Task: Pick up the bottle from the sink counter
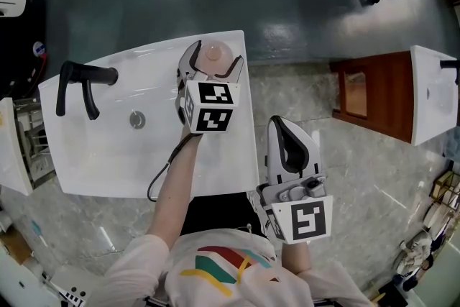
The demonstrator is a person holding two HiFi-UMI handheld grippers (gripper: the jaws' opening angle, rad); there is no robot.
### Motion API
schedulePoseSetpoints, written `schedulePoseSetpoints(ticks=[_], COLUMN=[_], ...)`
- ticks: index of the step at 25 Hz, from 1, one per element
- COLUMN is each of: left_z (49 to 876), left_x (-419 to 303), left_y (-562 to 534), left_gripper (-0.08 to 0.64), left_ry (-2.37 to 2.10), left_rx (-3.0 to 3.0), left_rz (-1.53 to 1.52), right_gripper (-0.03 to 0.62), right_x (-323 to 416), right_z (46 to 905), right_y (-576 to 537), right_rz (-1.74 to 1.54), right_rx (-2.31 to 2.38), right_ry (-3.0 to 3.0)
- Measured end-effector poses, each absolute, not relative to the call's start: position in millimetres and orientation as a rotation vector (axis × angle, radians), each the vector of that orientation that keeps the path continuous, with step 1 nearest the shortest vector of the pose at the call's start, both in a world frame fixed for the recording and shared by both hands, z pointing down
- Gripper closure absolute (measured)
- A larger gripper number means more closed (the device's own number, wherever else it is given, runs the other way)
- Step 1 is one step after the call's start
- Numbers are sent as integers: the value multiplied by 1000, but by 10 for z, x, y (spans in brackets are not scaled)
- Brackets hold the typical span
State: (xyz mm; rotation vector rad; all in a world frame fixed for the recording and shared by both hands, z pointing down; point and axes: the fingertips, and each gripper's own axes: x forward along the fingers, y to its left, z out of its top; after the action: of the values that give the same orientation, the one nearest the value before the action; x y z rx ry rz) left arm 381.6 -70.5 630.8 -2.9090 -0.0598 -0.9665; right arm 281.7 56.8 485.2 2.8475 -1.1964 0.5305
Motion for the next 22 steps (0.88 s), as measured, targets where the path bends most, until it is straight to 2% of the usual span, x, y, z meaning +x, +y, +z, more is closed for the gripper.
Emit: schedulePoseSetpoints(ticks=[14,22], left_z=[6211,5440], left_x=[3797,3706], left_y=[-751,-891], left_gripper=[160,160], left_ry=[-67,-37], left_rx=[-2975,-3000], left_rz=[-941,-757], right_gripper=[581,581], right_x=[2807,2816], right_z=[4778,4416], right_y=[511,336], right_rz=[506,386], right_rx=[2854,2848], right_ry=[-1204,-1257])
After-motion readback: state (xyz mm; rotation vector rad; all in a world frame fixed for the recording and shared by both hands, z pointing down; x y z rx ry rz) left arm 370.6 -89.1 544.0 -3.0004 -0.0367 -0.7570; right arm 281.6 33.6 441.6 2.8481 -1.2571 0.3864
